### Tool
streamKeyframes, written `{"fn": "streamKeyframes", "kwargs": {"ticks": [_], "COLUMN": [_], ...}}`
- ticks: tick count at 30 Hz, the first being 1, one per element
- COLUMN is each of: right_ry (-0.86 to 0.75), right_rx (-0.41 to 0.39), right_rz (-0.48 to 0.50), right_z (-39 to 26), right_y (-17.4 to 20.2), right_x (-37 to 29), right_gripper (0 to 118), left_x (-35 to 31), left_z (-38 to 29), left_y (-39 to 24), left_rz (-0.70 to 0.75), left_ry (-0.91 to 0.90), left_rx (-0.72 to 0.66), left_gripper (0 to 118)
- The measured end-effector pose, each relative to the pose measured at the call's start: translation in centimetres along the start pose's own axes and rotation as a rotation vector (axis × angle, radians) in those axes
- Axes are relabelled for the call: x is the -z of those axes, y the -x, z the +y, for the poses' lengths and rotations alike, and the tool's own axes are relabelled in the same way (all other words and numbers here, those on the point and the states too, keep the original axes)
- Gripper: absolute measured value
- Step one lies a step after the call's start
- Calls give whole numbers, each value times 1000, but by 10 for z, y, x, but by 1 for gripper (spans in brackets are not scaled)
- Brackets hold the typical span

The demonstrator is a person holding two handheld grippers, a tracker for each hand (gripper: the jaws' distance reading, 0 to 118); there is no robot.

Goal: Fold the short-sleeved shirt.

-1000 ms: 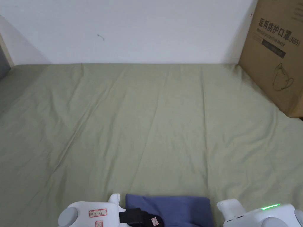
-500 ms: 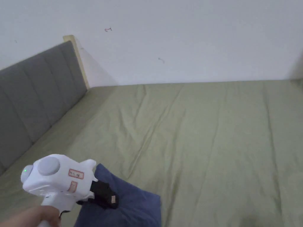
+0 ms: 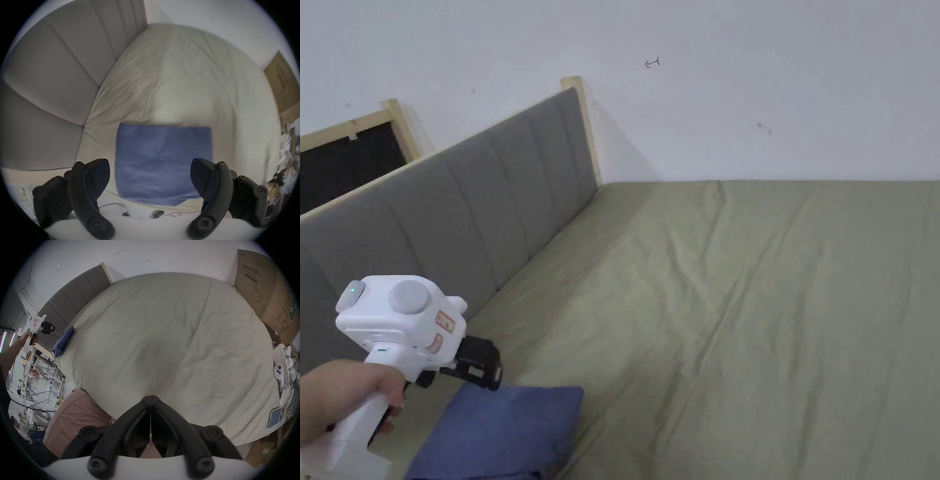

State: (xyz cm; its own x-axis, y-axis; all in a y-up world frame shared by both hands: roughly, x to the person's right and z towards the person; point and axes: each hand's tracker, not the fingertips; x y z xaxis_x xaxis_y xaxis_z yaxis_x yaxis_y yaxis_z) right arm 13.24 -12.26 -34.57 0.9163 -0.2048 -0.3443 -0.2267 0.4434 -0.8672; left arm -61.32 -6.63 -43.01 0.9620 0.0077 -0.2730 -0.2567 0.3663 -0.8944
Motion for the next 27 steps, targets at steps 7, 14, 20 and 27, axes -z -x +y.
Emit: {"fn": "streamKeyframes", "kwargs": {"ticks": [7, 14, 20, 27], "right_ry": [-29, -121, -347, -878], "right_rx": [-42, -29, -26, -12], "right_rz": [39, 61, 89, -12], "right_z": [12, 15, 21, 8], "right_y": [26, 34, 39, 48], "right_x": [-3, -29, -92, -171], "right_gripper": [0, 0, 0, 0], "left_x": [-52, -71, -108, -180], "left_z": [-37, -104, -154, -205], "left_y": [-46, -175, -290, -373], "left_rz": [-239, -477, -574, -429], "left_ry": [-243, -355, -519, -1009], "left_rx": [-31, -19, 71, 203], "left_gripper": [106, 0, 0, 0]}}
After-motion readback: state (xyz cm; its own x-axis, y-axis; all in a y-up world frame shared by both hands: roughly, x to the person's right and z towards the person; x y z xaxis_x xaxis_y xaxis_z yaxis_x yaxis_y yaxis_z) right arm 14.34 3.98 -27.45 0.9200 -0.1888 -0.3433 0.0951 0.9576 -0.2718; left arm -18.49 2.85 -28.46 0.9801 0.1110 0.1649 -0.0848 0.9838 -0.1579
